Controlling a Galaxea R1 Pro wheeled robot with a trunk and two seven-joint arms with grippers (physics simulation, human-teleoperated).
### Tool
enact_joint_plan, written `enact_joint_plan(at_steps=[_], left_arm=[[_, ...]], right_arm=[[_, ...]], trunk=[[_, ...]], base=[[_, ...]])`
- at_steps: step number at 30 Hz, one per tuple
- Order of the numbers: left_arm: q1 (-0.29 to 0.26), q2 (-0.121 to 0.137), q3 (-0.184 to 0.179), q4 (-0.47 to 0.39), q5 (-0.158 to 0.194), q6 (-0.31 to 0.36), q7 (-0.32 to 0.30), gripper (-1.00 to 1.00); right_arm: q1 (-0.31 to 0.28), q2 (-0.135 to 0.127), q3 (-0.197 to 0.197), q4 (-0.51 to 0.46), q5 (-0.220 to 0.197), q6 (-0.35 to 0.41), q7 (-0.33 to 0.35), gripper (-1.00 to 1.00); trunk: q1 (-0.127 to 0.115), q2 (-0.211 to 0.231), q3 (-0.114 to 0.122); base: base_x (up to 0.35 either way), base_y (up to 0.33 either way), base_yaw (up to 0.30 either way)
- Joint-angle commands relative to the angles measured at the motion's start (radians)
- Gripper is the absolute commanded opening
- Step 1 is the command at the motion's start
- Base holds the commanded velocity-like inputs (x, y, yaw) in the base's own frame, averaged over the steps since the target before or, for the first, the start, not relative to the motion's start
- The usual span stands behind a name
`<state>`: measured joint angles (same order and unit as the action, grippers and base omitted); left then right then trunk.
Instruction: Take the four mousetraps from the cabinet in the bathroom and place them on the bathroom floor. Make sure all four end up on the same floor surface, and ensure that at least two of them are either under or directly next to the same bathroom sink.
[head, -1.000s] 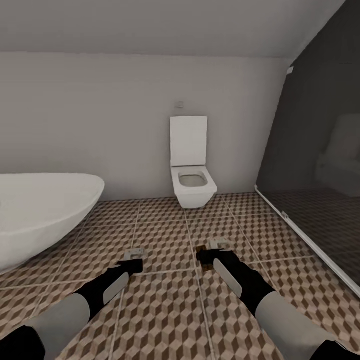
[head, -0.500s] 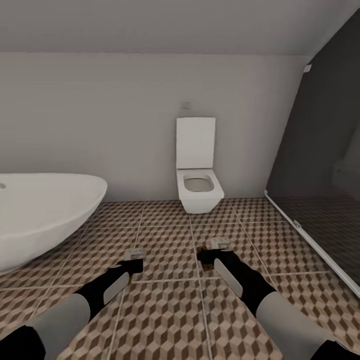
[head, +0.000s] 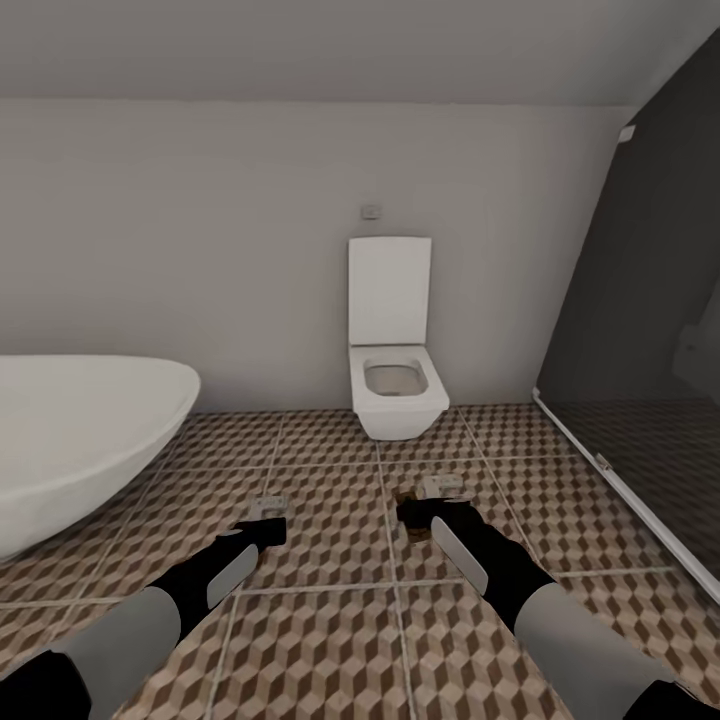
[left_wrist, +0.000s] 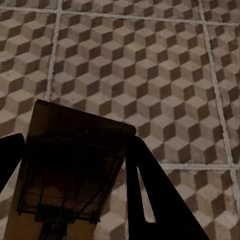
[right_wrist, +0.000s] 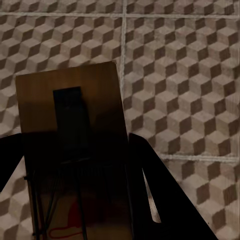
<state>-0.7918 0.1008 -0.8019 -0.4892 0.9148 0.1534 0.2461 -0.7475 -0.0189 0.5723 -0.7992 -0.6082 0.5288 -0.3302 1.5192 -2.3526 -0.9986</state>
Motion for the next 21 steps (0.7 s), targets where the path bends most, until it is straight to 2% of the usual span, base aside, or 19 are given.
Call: enact_joint_plan(at_steps=[1,8,13,21], left_arm=[[-0.001,0.002,-0.008,-0.003,0.007,0.002,0.009,-1.0],[-0.001,0.002,-0.008,-0.003,0.007,0.002,0.009,-1.0],[-0.001,0.004,-0.008,-0.007,0.007,0.002,0.011,-1.0],[-0.001,0.007,-0.006,-0.034,0.007,0.007,0.082,-1.0]], right_arm=[[-0.001,-0.001,0.005,-0.001,-0.013,0.0,-0.011,-1.0],[-0.001,-0.003,0.002,0.019,-0.015,0.002,-0.01,-1.0],[-0.007,-0.001,-0.001,0.088,-0.02,0.003,-0.008,-1.0],[-0.027,0.008,-0.002,0.198,-0.025,0.003,-0.01,-1.0]], trunk=[[0.0,0.0,-0.001],[0.0,0.0,-0.001],[0.0,0.0,-0.001],[0.0,0.0,-0.001]], base=[[0.248,-0.097,0.0],[0.24,-0.044,0.0],[0.151,-0.008,0.0],[0.031,-0.002,0.0]])
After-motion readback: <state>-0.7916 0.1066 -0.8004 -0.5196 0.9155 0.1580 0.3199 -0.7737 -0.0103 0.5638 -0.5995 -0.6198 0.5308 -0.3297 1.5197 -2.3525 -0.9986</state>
